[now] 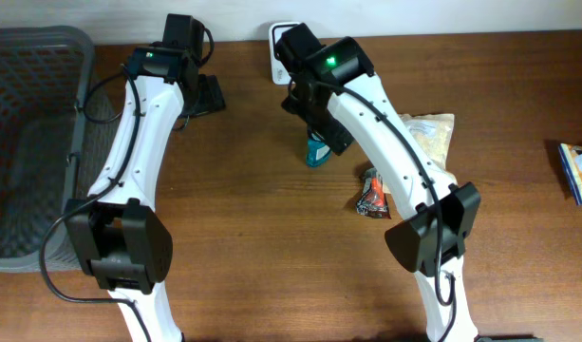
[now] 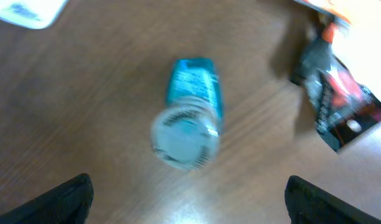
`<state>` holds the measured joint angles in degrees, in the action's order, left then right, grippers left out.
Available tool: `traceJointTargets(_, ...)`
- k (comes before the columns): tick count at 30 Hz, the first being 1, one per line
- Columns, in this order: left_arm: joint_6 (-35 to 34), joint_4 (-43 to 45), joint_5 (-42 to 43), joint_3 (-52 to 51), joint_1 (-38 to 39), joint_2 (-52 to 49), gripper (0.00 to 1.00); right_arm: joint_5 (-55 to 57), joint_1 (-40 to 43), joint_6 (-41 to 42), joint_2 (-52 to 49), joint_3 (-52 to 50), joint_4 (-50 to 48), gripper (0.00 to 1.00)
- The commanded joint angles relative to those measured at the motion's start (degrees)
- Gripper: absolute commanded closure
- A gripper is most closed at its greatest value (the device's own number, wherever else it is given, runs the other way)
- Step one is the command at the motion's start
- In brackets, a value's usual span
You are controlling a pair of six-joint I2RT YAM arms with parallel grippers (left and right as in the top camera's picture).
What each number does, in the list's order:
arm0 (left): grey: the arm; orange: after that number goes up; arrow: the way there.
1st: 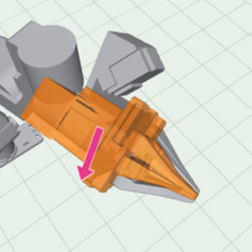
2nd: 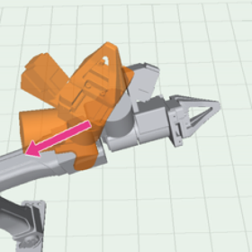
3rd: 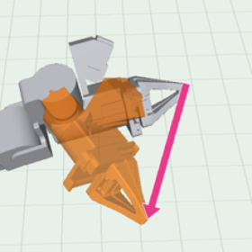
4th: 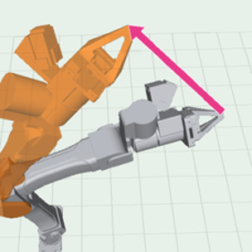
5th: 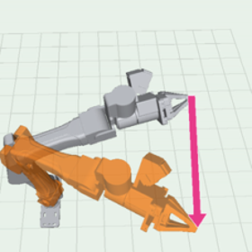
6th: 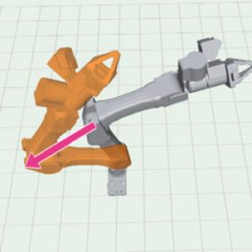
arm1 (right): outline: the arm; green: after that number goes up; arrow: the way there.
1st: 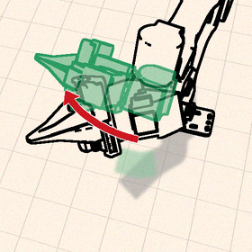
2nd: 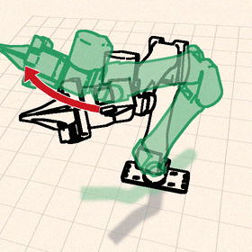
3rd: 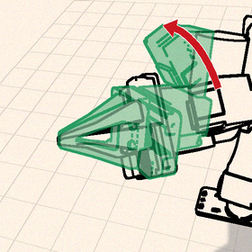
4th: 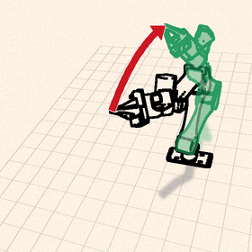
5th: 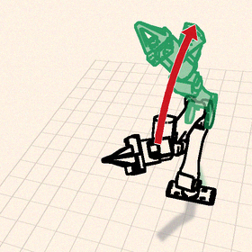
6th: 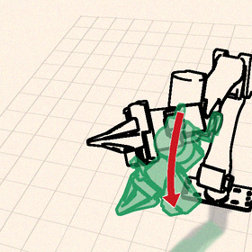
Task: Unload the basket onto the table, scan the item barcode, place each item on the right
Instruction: 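Hold the bottle in front of the white scanner with the right gripper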
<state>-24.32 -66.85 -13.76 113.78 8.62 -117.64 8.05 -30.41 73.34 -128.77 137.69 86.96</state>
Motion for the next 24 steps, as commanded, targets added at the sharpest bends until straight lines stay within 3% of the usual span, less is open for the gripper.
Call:
traceJointTargets(1,-0.72,-0.09,-0.20,-0.28,0.33,-0.90,0.01,1.90,0.17,-5.86,-0.24,-0.44,-2.32,0.02)
traceJointTargets(4,-0.72,-0.11,-0.20,-0.28,0.33,-0.90,0.01,1.90,0.61,-5.84,-0.24,-0.50,-2.36,0.04)
traceJointTargets(8,-0.72,-0.11,-0.20,-0.28,0.33,-0.92,0.01,1.79,2.45,-5.33,-0.24,-1.46,-2.43,0.26)
traceJointTargets(24,-0.72,-0.11,-0.20,-0.28,0.33,-0.92,0.01,-4.37,3.43,-5.68,-3.06,-1.53,-1.95,0.29)
